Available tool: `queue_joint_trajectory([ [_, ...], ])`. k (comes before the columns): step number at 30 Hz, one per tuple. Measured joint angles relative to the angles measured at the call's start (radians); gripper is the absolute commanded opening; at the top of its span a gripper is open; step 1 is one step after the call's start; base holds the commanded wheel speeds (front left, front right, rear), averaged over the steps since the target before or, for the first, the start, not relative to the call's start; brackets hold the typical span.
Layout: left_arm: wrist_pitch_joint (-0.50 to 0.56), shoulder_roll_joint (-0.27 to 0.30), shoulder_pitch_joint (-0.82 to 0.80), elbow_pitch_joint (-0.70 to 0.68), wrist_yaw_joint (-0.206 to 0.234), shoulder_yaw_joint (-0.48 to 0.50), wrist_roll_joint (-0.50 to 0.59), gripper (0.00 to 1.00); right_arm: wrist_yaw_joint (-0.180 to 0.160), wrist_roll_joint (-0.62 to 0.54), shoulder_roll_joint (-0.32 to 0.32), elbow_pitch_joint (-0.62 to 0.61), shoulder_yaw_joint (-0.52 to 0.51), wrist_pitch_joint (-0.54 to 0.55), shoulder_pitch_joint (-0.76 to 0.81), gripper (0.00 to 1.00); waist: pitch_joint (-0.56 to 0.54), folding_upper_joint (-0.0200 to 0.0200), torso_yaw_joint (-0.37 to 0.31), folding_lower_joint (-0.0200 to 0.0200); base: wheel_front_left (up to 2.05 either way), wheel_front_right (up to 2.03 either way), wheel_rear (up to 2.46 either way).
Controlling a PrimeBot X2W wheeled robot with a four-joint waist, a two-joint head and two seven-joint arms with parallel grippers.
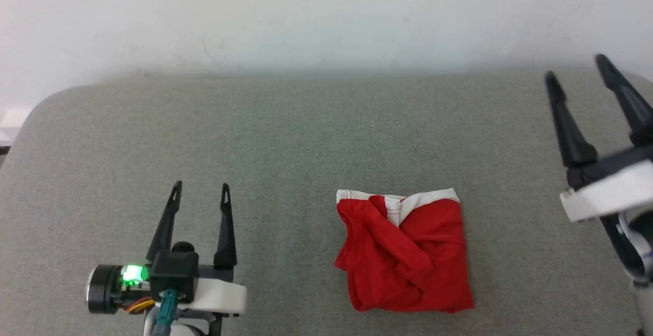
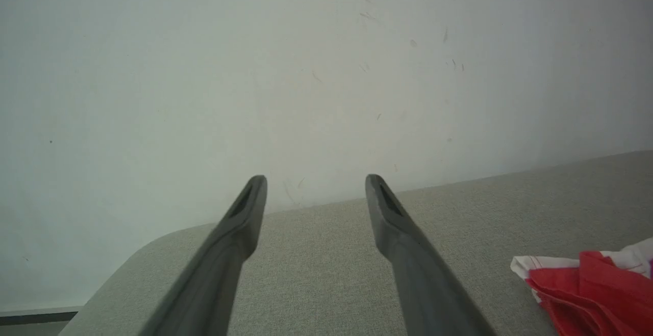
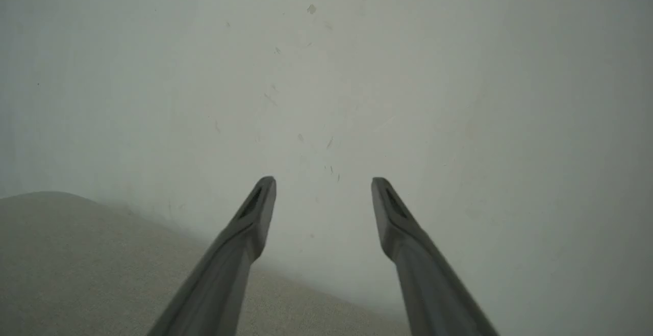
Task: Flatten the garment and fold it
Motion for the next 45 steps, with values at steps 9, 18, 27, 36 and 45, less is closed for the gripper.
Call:
queue_joint_trajectory([
  [9, 0.0, -0.018, -0.003, -0.001, -0.008, -0.003, 0.003, 1.0, 0.0, 0.305, -0.203, 0.13, 0.267, 0.632, -0.163, 1.0, 0.023, 0.0, 0.025, 0.0001, 0.0, 0.0, 0.0],
  [18, 0.0, -0.032, -0.023, -0.008, -0.009, 0.001, 0.006, 1.0, 0.0, 0.614, -0.224, 0.247, 0.333, 0.93, -0.165, 1.0, 0.073, 0.0, 0.047, 0.0001, 0.0, 0.0, 0.0],
  [27, 0.0, -0.04, -0.075, -0.01, -0.023, 0.0, 0.009, 1.0, 0.0, 0.694, -0.123, 0.383, 0.356, 0.91, -0.155, 1.0, 0.146, 0.0, 0.074, 0.0001, 0.0, 0.0, 0.0],
  [36, 0.0, -0.048, -0.093, -0.007, -0.024, 0.001, 0.009, 1.0, 0.0, 0.706, -0.113, 0.413, 0.434, 0.814, -0.14, 1.0, 0.189, 0.0, 0.105, -0.0001, 0.0, 0.0, 0.0],
  [45, 0.0, -0.047, -0.087, -0.002, -0.023, 0.011, 0.009, 1.0, 0.0, 0.698, -0.178, 0.343, 0.538, 0.651, -0.151, 0.0, 0.16, 0.0, 0.078, 0.0, 0.0, 0.0, 0.0],
])
